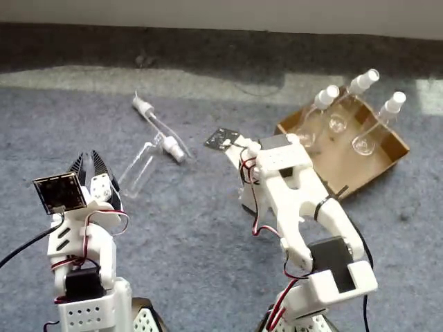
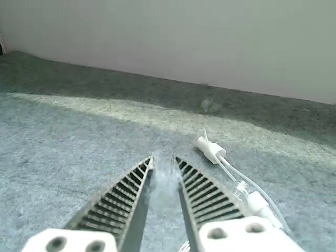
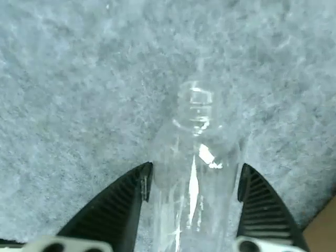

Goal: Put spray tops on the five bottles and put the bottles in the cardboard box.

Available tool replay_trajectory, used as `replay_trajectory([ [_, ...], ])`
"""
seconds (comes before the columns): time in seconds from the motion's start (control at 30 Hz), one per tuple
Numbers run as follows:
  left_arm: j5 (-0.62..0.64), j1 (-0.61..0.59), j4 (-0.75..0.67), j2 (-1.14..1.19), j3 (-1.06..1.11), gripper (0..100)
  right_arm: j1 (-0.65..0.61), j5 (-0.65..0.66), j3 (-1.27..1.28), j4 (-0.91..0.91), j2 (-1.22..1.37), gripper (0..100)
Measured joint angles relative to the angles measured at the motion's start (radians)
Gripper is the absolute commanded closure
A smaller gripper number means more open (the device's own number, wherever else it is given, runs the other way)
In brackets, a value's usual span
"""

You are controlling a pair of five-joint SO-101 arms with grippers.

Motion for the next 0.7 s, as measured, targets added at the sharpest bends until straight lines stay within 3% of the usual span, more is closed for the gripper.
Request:
replay_trajectory([
  [0.7, 0.0, 0.0, 0.0, 0.0, 0.0, 99, 0.002, 0.025, 0.0, -0.098, 0.026, 76.9],
])
